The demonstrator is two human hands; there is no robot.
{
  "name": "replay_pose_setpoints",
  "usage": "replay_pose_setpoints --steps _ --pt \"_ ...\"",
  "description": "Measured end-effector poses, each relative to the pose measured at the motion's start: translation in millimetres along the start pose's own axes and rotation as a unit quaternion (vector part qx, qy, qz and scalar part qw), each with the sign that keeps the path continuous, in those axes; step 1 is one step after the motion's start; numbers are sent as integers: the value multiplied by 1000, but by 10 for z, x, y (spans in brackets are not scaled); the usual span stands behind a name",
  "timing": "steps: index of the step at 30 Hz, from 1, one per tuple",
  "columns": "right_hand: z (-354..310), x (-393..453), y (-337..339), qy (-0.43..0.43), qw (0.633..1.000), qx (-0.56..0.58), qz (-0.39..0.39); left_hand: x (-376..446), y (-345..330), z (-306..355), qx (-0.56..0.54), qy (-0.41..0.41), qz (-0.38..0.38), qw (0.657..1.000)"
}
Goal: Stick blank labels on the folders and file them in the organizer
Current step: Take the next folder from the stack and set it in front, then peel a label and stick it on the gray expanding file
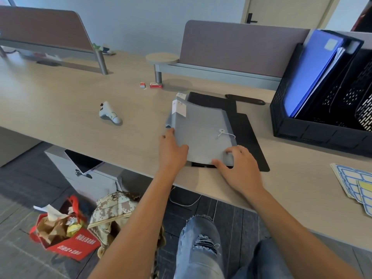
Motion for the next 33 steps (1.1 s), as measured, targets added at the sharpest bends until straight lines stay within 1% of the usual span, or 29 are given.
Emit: replay_pose_setpoints --steps 2,5,9,12,15,18,20,23,26,28,30,33 --pt "1 -13 28 -2 1000 21 5 -98 7 30 -46 -23 -8 999" --pt "26 -37 108 -25 996 80 -5 -225 19 92 -102 -56 -17 993" --pt "153 -140 293 -57 985 162 11 -429 35 262 -137 -106 -20 985" --pt "287 -274 513 -93 967 234 34 -589 -39 426 -167 -141 -46 975" --pt "461 -447 789 -133 945 289 76 -729 -215 527 -195 -144 -87 966" --pt "679 -708 1046 -158 939 279 121 -917 -448 579 -198 -145 -124 962" --pt "821 -921 1189 -161 948 239 135 -1042 -622 573 -170 -135 -145 965" --pt "999 -1246 1345 -153 961 181 140 -1260 -865 512 -96 -121 -182 971" --pt "1126 -1523 1422 -141 972 132 134 -1528 -1023 457 -40 -139 -194 970" --pt "1200 -1673 1452 -134 978 97 123 -1667 -1100 454 6 -156 -190 969" --pt "1258 -1811 1485 -134 981 78 114 -1728 -1171 449 96 -177 -168 965" --pt "1336 -1955 1526 -149 981 64 106 -1795 -1257 445 223 -181 -142 947"
Point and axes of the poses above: each hand's wrist, its own x-axis towards the middle knuckle, its own y-axis out of the back of the hand, z = x × y, the point moved 3 cm from there along x, towards the middle knuckle, and after that the axes turned 8 degrees about y, right-handed, at the moved point
